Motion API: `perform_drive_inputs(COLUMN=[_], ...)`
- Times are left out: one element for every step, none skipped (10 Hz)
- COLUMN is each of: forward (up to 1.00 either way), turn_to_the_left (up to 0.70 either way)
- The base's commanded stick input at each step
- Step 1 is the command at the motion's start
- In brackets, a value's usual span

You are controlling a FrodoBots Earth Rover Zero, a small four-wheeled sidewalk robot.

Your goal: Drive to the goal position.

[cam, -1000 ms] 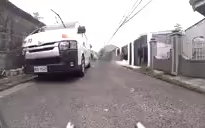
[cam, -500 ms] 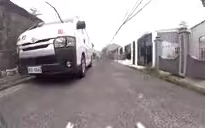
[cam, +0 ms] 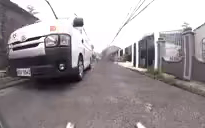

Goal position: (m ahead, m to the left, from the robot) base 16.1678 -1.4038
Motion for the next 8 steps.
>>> perform_drive_inputs(forward=[0.7, 0.7, 0.7, 0.7, 0.7, 0.7, 0.7, 0.7], turn_to_the_left=[0.0, 0.02, 0.06, 0.09, 0.11, 0.12, 0.12, 0.12])
